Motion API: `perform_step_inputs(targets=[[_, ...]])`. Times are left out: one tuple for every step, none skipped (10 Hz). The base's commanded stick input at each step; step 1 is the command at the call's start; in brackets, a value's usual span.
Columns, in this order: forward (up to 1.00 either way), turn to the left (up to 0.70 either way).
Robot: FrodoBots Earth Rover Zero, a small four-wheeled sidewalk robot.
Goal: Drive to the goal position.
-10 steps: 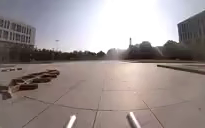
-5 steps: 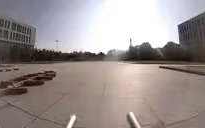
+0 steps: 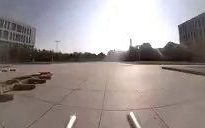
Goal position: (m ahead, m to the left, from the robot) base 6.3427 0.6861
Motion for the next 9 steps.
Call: perform_step_inputs(targets=[[0.7, 0.0], [0.7, 0.0], [0.7, 0.0], [0.7, 0.0], [0.7, 0.0], [0.7, 0.0], [0.7, 0.0], [0.7, 0.0], [0.7, 0.0]])
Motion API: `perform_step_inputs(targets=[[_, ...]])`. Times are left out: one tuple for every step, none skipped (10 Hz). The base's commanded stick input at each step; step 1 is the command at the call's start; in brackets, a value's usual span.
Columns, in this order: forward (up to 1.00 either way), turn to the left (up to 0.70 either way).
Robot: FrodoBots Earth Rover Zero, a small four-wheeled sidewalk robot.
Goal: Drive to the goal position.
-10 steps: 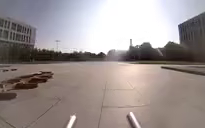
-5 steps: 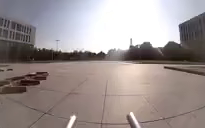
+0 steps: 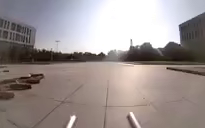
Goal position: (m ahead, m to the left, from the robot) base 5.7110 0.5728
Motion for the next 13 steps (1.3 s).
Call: perform_step_inputs(targets=[[0.7, 0.0], [0.7, 0.0], [0.7, 0.0], [0.7, 0.0], [0.7, 0.0], [0.7, 0.0], [0.7, 0.0], [0.7, 0.0], [0.7, 0.0], [0.7, 0.0], [0.7, 0.0], [0.7, 0.0], [0.7, 0.0]])
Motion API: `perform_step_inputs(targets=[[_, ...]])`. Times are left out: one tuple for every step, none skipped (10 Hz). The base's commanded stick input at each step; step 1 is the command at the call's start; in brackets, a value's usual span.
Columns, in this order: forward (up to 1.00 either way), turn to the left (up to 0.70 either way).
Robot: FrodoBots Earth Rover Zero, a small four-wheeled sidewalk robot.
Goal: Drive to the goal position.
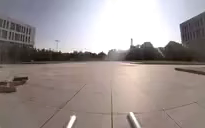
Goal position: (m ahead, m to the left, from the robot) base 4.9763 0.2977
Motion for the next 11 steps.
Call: perform_step_inputs(targets=[[0.7, 0.0], [0.7, 0.0], [0.7, 0.0], [0.7, 0.0], [0.7, 0.0], [0.7, 0.0], [0.7, 0.0], [0.7, 0.0], [0.7, 0.0], [0.7, 0.0], [0.7, 0.0]])
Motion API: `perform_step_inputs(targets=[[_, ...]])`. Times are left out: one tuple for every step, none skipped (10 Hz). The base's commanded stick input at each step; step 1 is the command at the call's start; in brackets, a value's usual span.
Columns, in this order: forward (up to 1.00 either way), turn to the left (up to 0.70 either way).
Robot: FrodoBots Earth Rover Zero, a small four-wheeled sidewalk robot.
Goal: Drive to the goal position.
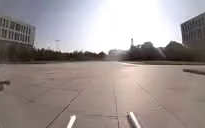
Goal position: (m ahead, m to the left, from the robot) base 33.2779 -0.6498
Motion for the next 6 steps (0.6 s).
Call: perform_step_inputs(targets=[[0.7, 0.0], [0.7, 0.0], [0.7, 0.0], [0.7, 0.0], [0.7, 0.0], [0.7, 0.0]])
